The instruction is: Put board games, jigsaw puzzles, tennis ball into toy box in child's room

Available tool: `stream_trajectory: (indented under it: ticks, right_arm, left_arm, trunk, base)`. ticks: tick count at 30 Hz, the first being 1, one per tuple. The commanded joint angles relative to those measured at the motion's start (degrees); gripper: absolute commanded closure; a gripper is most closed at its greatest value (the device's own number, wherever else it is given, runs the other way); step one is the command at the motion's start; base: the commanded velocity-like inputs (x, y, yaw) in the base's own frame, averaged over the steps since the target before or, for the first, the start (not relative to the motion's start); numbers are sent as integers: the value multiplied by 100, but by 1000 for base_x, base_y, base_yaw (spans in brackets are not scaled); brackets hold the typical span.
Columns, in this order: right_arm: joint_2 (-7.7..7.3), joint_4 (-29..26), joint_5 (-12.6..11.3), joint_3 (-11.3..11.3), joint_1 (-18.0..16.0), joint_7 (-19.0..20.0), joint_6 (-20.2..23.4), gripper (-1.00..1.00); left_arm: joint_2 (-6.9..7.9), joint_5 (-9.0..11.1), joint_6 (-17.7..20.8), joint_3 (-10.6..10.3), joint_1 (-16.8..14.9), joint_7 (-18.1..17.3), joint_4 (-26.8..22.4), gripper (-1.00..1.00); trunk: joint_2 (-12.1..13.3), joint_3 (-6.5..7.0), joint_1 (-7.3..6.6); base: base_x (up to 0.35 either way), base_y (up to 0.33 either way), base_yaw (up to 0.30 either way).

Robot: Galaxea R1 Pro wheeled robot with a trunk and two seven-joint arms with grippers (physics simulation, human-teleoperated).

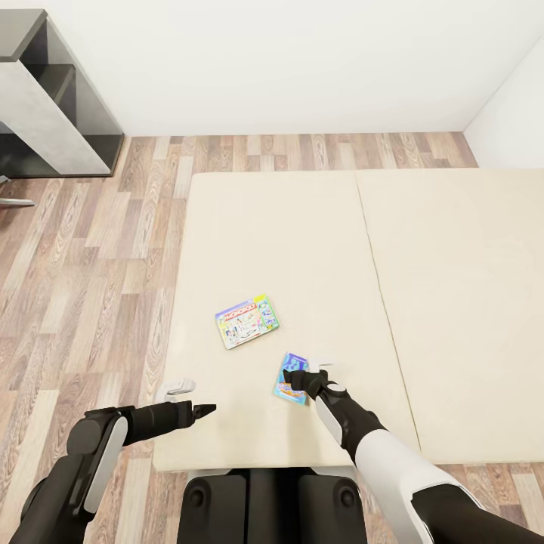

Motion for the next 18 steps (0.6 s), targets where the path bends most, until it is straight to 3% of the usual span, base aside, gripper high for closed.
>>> stream_trajectory:
  ticks: [1, 18]
  right_arm:
    - [0, -6, -61, 17, -2, -1, 25, -100]
    - [0, -11, -64, 17, -2, 24, 30, -100]
  left_arm:
    - [0, 25, 42, 7, -2, -2, -5, -100]
    - [2, 24, 42, 9, 1, -2, -8, -100]
  trunk:
    - [-9, -6, 3]
    - [-9, -6, 3]
  base:
    - [0, 0, 0]
    - [0, 0, 0]
